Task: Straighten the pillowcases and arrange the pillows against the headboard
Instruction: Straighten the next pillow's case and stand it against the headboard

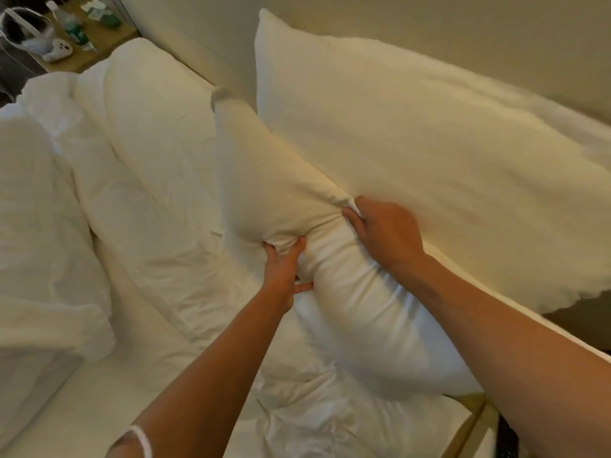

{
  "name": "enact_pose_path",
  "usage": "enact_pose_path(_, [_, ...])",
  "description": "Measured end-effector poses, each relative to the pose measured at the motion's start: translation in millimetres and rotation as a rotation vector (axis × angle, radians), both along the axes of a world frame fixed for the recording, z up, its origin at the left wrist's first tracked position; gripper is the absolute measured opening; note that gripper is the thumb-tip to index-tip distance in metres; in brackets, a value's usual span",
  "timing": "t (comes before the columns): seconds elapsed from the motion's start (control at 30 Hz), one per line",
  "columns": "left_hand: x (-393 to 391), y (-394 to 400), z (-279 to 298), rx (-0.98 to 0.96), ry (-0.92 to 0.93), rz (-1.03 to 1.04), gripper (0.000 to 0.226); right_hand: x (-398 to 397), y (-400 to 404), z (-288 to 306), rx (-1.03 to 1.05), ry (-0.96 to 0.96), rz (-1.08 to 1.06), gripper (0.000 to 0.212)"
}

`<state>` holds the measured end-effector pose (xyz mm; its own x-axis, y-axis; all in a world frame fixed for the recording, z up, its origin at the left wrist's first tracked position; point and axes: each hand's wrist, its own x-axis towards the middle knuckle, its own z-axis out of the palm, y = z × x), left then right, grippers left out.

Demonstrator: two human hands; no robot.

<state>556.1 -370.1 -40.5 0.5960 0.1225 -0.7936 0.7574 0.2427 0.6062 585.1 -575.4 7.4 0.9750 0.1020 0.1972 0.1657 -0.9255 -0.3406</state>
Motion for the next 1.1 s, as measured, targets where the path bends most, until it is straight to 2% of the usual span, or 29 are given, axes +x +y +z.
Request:
enact_pose_path(0.13, [-36,24,-5,0.058,0.061,-0.069,0.102,-30,18,-24,0.151,0.211,0.035,0.035])
enact_pose_path(0.23, [-67,36,-2,0.047,0.040,-0.059,0.098,-53,41,-26,0.278,0.243,0.054,0.036])
enact_pose_path(0.43, [-95,50,19,0.034,-0.059,0.039,0.085,-65,79,10,0.458,0.277,0.192,0.042])
enact_pose_path(0.53, [-103,40,26,0.072,-0.094,0.046,0.090,-54,68,23,0.532,0.341,0.183,0.045])
enact_pose_path(0.6, [-105,22,29,0.085,-0.097,-0.008,0.096,-40,46,28,0.450,0.376,0.124,0.040])
enact_pose_path(0.67, [-104,1,28,0.075,-0.083,-0.104,0.099,-32,25,29,0.193,0.382,-0.003,0.025])
enact_pose_path(0.7, [-103,-9,26,0.078,-0.070,-0.144,0.099,-33,18,28,0.059,0.364,-0.052,0.030])
enact_pose_path(0.77, [-104,-21,19,0.129,-0.060,-0.188,0.099,-46,13,22,-0.077,0.304,-0.052,0.043])
enact_pose_path(0.87, [-110,-23,10,0.218,-0.101,-0.238,0.100,-87,10,15,-0.150,0.250,-0.072,0.050])
enact_pose_path(1.0, [-118,-20,9,0.257,-0.107,-0.287,0.099,-146,-12,8,-0.100,0.289,-0.198,0.058])
enact_pose_path(1.1, [-124,-23,15,0.261,-0.077,-0.304,0.097,-177,-27,5,-0.100,0.305,-0.202,0.062])
